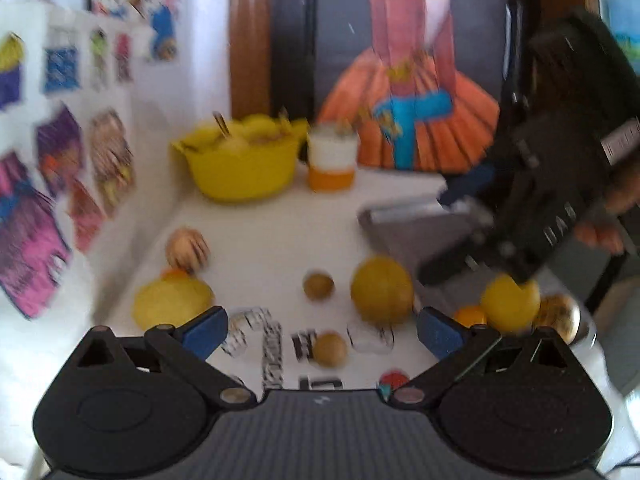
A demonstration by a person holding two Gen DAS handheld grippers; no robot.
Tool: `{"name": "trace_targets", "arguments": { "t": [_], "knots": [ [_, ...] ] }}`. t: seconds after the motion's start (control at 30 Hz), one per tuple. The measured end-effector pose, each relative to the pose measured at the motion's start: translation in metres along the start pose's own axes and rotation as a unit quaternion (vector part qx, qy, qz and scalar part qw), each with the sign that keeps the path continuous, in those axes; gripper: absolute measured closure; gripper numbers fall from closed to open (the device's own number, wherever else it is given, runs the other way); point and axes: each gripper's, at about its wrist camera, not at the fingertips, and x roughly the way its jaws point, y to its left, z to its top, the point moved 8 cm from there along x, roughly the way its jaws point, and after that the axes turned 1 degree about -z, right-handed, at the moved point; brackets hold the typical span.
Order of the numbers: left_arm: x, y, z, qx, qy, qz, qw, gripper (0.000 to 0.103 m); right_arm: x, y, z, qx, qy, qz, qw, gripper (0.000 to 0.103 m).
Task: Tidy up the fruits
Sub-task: 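Swing both tools back over the loose fruits on the table, then grasp a small brown kiwi with the left gripper while the right grips a large yellow fruit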
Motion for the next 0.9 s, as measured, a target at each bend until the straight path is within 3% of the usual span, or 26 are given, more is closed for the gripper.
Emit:
{"name": "trace_targets", "arguments": {
  "t": [0.3,0.4,0.7,0.9],
  "knots": [
    [0.048,0.007,-0.021,0.007,0.082,0.034,0.996,0.002,0.029,0.0,-0.005,0.03,-0.003,0.022,0.999,0.01],
    [0.053,0.008,-0.023,-0.009,0.089,0.022,0.9957,0.006,0.034,-0.001,-0.006,0.032,-0.008,0.024,0.999,0.016],
    [0.062,0.004,-0.022,-0.01,0.086,0.017,0.9961,0.026,0.044,0.002,-0.005,0.042,-0.013,0.042,0.998,0.022],
    [0.064,0.002,-0.02,-0.014,0.084,0.012,0.9963,0.047,0.048,0.004,-0.006,0.042,-0.011,0.041,0.998,0.026]
  ]
}}
